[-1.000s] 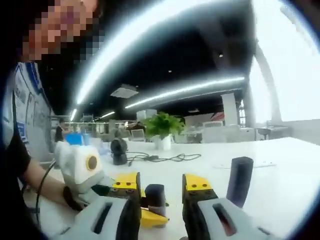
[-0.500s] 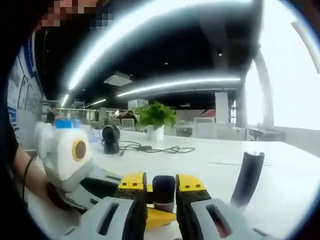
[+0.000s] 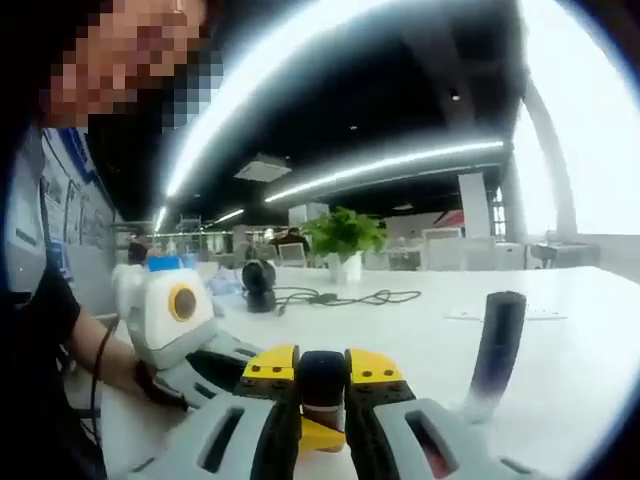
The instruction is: Pick up cosmetic bottle twist off cap place on table pick up cap screw tight cap place on table
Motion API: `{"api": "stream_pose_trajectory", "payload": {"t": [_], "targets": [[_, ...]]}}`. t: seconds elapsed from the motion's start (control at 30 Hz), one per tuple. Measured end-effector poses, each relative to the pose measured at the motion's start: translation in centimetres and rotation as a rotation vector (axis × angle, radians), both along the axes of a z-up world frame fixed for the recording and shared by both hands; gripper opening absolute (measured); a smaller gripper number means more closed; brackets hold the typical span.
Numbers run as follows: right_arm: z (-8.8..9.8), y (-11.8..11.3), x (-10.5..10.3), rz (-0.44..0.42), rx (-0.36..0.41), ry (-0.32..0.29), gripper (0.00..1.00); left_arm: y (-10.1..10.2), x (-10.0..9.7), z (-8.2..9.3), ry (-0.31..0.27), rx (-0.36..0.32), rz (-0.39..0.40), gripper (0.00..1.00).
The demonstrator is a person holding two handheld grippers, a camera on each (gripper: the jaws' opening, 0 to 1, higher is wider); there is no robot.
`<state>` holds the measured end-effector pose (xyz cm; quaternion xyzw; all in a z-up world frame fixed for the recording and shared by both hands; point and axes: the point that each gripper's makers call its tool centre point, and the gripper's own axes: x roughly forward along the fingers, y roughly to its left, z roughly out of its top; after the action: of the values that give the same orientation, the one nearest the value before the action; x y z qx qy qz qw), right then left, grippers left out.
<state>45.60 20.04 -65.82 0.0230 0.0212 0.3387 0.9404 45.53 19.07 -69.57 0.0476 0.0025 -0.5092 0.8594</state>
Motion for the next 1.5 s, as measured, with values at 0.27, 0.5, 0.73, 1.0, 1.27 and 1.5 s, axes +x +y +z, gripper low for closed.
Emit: {"api": "stream_pose_trajectory", "payload": {"t": [0.27, 0.5, 0.73, 1.0, 1.27, 1.5], "targets": [[0.3, 0.1, -1.2, 0.086, 0.037, 0.024, 0.10, -0.2, -1.5, 0.3, 0.004, -0.023, -0.081, 0.07], [-0.1, 0.4, -2.3, 0.165, -0.009, 0.006, 0.10, -0.4, -2.6, 0.1, 0.010, -0.017, -0.130, 0.07], [0.1, 0.7, -3.2, 0.215, -0.022, -0.007, 0.10, -0.5, -3.4, 0.3, 0.024, -0.033, -0.175, 0.07], [-0.1, 1.8, -5.3, 0.351, -0.042, -0.021, 0.10, 0.2, -5.7, 0.0, 0.051, -0.038, -0.231, 0.07], [0.0, 2.3, -6.6, 0.468, -0.066, -0.028, 0.10, 0.1, -6.7, 0.2, 0.044, -0.042, -0.274, 0.07], [-0.2, 2.5, -7.7, 0.559, -0.083, -0.020, 0.10, -0.1, -7.8, 0.2, 0.068, -0.048, -0.338, 0.07]]}}
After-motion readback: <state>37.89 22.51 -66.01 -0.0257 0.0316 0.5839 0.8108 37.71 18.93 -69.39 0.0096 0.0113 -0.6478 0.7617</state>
